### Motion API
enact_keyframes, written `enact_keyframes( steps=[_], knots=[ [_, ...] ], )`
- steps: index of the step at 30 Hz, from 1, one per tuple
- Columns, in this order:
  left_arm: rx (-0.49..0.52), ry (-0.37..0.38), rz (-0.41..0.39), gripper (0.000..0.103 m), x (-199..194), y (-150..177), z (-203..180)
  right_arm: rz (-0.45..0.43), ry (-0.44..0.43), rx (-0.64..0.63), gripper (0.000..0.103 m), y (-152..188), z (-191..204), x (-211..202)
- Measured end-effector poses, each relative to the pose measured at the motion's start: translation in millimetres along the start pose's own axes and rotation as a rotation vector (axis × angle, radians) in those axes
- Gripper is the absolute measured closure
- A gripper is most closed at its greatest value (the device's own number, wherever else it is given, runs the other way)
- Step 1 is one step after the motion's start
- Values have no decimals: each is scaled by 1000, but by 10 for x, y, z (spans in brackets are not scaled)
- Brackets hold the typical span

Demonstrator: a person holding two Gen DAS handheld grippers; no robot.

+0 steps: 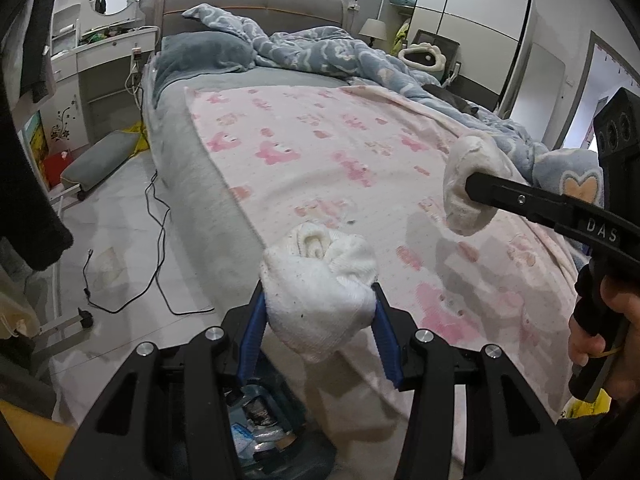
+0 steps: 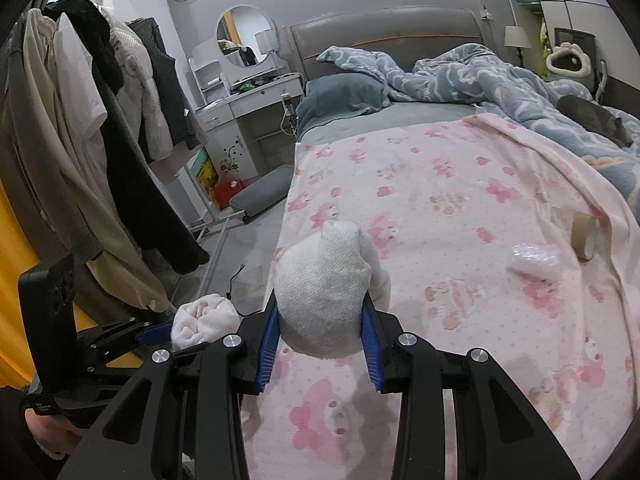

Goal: Collect trash
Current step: 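Carry both white tissue balls from the bed toward the bin, then open the left tool over the bin while the right tool lowers its tissue ball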

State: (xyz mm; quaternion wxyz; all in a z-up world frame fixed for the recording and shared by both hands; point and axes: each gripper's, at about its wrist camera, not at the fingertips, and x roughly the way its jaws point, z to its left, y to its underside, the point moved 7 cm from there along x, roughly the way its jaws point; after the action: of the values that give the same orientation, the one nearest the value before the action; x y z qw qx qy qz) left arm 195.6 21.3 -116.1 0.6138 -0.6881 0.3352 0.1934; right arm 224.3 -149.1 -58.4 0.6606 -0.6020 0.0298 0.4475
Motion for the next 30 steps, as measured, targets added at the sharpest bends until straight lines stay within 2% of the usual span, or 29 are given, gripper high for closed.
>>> enact_keyframes(
  steps=[12,20,30],
  knots=[
    [-26,-72,68,51,10,263,465,29,-57,-27,66,41,421,210],
    [-65,-106,158,51,67,499,791,57,-96,-61,66,73,759,402],
    [-92,-148,328,51,222,912,1136,98,-136,-101,66,110,1107,641]
  ],
)
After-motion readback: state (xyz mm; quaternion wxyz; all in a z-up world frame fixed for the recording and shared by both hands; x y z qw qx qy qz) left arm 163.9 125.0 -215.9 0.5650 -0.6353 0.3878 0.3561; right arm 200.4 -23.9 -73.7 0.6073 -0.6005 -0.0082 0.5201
